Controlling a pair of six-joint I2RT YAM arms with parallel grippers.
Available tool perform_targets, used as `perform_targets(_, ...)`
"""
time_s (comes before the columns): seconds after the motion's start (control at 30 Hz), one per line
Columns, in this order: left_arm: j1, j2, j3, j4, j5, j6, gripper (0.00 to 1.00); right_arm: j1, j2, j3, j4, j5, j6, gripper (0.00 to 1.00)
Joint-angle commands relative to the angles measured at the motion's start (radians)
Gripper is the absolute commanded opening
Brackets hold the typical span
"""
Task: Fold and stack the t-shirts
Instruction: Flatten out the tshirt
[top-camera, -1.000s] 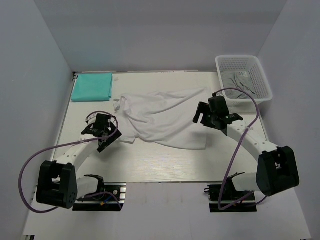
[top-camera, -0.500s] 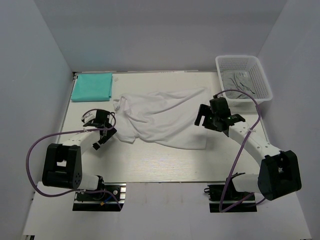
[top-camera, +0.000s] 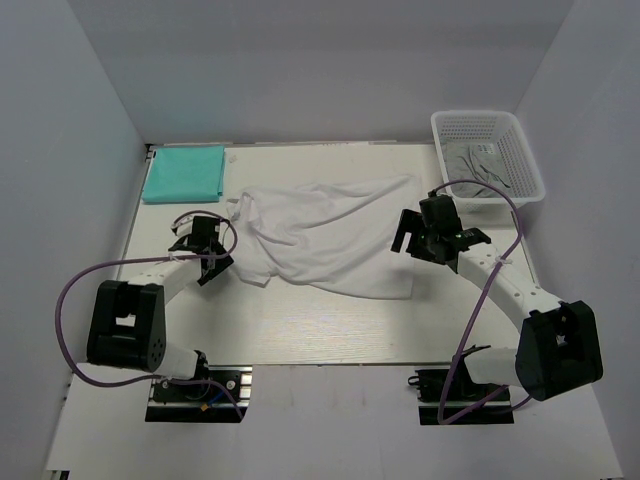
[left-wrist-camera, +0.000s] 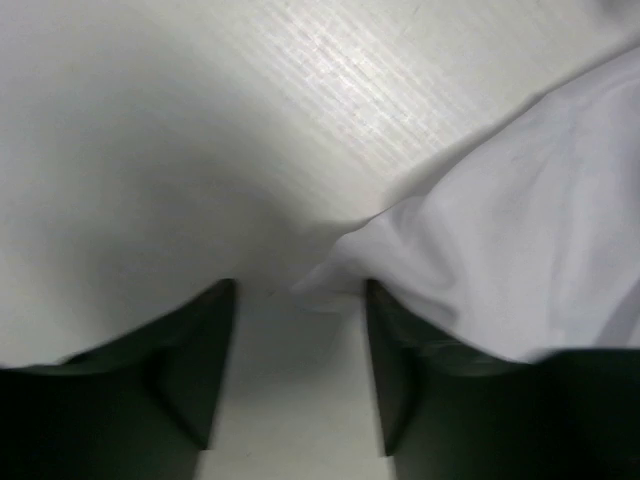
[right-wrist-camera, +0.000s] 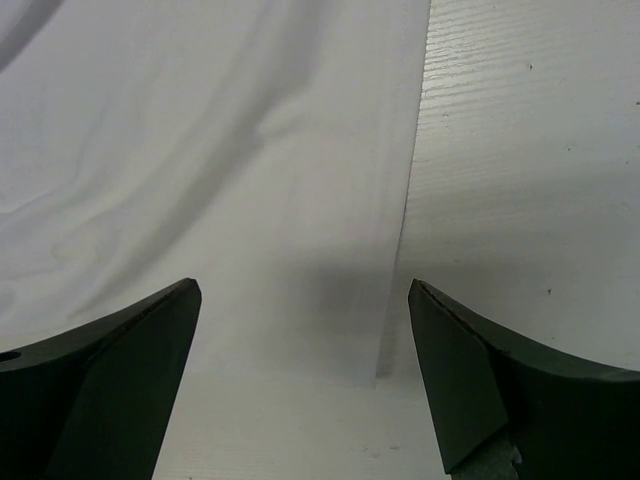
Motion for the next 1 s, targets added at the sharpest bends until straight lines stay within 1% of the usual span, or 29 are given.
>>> perform_targets(0.0,0.003,0.061,0.024,0.016,0.034,0.017,0.56,-0.012,-0.012,0.012,-0.004,0.02,-0.003,0.9)
perform_targets(0.03,0.003,0.072,0.024,0.016,0.034,0.017,0.52,-0.011,-0.013,0.012,-0.007,0.026,-0.002,0.9)
perform_targets(0.07,0.003,0.081,0.024,0.016,0.045,0.017,0.43,-0.014,-0.012,0.012,-0.019,0.031,0.0,0.9)
perform_targets(0.17,0.003,0.093,0.035,0.016,0.045,0.017,0.23,-0.014,-0.013,0.012,-0.033,0.028,-0.002,0.9)
perform_targets(0.2,0.003,0.093,0.035,0.016,0.036,0.008,0.05,-0.017,-0.016,0.004,-0.033,0.024,-0.003,0.9)
perform_targets(0.23,0.003,0.093,0.035,0.004,0.036,0.008,0.0,-0.014,-0.019,0.002,-0.045,0.027,0.0,0.9)
perform_targets(0.3,0.003,0.078,0.035,-0.006,0.022,0.008,0.0,-0.015,-0.027,-0.007,-0.067,0.024,0.0,0.9)
perform_targets(0.4,-0.009,0.003,0.021,-0.032,0.011,0.008,0.0,-0.014,-0.049,-0.036,-0.118,0.005,0.015,0.9)
perform_targets(0.43,-0.009,-0.055,0.001,-0.032,0.03,0.008,0.0,-0.015,-0.052,-0.044,-0.15,-0.006,0.024,0.9)
perform_targets(0.53,-0.009,-0.146,-0.062,-0.021,0.062,-0.003,0.0,-0.014,-0.081,-0.094,-0.162,-0.034,0.024,0.9)
perform_targets(0.57,-0.009,-0.175,-0.077,-0.021,0.079,-0.003,0.0,-0.012,-0.09,-0.134,-0.15,-0.032,0.027,0.9)
perform_targets(0.63,-0.009,-0.243,-0.103,0.0,0.103,-0.003,0.0,-0.015,-0.096,-0.16,-0.116,-0.052,0.018,0.87)
perform_targets(0.7,-0.009,-0.269,-0.116,0.0,0.117,-0.003,0.0,-0.012,-0.095,-0.203,-0.073,-0.075,0.003,0.86)
perform_targets(0.73,-0.009,-0.278,-0.116,-0.01,0.117,-0.003,0.0,-0.011,-0.089,-0.24,0.0,-0.097,-0.009,0.84)
perform_targets(0.8,-0.009,-0.287,-0.116,-0.02,0.117,-0.003,0.0,-0.014,-0.078,-0.26,0.043,-0.127,-0.023,0.84)
perform_targets(0.97,-0.009,-0.296,-0.125,-0.02,0.137,-0.003,0.0,-0.007,-0.004,-0.261,0.118,-0.204,-0.04,0.7)
